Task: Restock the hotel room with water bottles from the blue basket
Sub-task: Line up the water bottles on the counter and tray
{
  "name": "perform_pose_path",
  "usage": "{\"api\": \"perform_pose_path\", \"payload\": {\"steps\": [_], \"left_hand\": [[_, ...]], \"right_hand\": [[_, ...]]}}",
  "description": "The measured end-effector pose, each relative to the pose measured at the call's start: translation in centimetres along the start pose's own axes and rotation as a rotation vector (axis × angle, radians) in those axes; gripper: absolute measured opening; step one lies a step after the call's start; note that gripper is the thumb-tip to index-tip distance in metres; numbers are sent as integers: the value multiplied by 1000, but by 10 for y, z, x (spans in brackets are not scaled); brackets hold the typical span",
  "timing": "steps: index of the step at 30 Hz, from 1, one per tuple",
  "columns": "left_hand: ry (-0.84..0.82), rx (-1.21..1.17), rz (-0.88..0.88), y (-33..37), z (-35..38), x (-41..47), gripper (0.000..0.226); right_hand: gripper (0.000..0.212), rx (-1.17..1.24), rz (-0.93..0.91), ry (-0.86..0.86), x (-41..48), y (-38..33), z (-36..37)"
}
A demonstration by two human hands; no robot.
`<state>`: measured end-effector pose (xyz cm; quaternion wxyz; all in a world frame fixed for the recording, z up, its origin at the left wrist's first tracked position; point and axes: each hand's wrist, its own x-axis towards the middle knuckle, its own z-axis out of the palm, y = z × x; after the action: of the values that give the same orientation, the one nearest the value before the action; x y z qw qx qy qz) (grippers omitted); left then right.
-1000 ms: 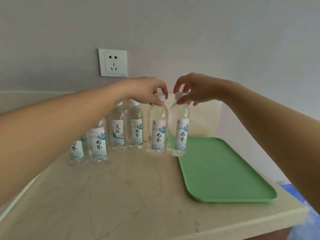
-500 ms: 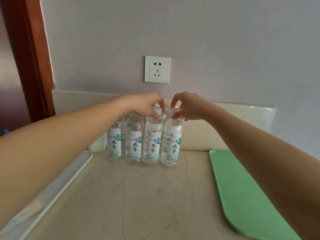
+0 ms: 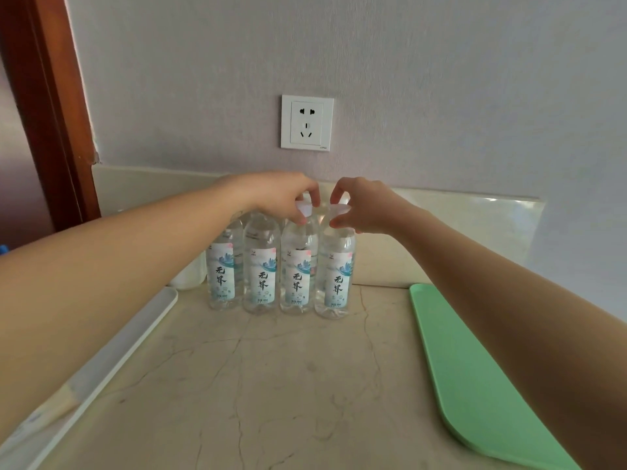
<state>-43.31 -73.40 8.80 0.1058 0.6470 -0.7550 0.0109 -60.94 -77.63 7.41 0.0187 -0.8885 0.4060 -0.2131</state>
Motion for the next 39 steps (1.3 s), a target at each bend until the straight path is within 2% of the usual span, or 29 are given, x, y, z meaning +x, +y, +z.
{"api": "perform_pose_path", "payload": {"steps": [4, 7, 10, 13, 18, 20, 23, 26, 29, 33, 36, 39], "left_hand": [[85, 7, 31, -4, 4, -11, 58], [114, 198, 99, -7, 12, -21, 70], [134, 287, 113, -6, 13, -19, 64], [168, 337, 123, -4, 12, -16, 61], [203, 308, 122, -11, 18, -20, 69], [294, 284, 130, -16, 23, -29, 82], [527, 230, 138, -30, 32, -50, 98], [596, 247, 15, -51, 46, -70, 119], [551, -58, -130, -69, 60, -80, 137], [504, -497, -295, -80, 85, -80, 146], [405, -742, -367, -88, 107, -79, 141], [306, -865, -395, -95, 130, -84, 126]], "right_hand": [[54, 91, 18, 33, -4, 5, 3], [57, 121, 54, 13, -6, 8, 2], [55, 178, 99, -41, -7, 8, 1], [50, 177, 98, -16, -9, 6, 2], [56, 151, 109, 8, -12, 4, 6], [66, 164, 126, 12, -13, 7, 9], [93, 225, 134, 5, -17, 16, 19], [125, 241, 197, -73, -19, 27, 33], [144, 332, 289, -186, -19, 36, 46], [148, 474, 349, -268, -24, 38, 62], [149, 569, 350, -296, -29, 40, 77], [150, 616, 340, -310, -36, 43, 89]]}}
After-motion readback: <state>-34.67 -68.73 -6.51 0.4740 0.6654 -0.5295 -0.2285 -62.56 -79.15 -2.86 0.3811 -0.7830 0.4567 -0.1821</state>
